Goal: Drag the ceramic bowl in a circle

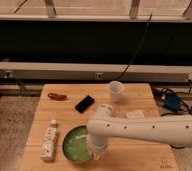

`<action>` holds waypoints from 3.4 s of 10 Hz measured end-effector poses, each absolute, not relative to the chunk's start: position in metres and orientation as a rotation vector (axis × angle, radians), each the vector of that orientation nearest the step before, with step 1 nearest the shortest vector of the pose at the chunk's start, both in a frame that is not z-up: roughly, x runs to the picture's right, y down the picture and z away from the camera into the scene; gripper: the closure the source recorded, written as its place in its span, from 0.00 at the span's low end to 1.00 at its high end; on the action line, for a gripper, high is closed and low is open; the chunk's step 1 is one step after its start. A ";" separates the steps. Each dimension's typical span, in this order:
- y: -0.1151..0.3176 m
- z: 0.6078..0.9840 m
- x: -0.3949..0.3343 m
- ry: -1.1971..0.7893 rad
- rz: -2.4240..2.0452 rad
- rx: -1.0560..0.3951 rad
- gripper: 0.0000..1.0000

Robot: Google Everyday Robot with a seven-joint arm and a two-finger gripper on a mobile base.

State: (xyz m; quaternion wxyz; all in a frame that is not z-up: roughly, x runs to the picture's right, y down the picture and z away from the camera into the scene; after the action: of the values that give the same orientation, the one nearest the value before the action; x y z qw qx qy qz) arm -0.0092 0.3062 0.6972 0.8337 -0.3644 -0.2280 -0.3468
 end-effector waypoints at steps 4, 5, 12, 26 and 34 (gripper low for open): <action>0.261 0.743 0.000 -0.404 -0.771 -0.750 0.99; 0.250 0.752 0.008 -0.374 -0.768 -0.745 0.99; 0.226 0.763 0.107 -0.219 -0.620 -0.747 0.99; 0.336 0.682 0.091 -0.355 -0.571 -0.873 0.99; 0.305 0.720 0.019 -0.477 -0.735 -0.812 0.99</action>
State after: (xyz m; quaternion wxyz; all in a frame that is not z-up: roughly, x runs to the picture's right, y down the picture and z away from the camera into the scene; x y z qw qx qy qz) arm 0.0194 0.3049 0.7202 0.8268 -0.3823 -0.2247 -0.3461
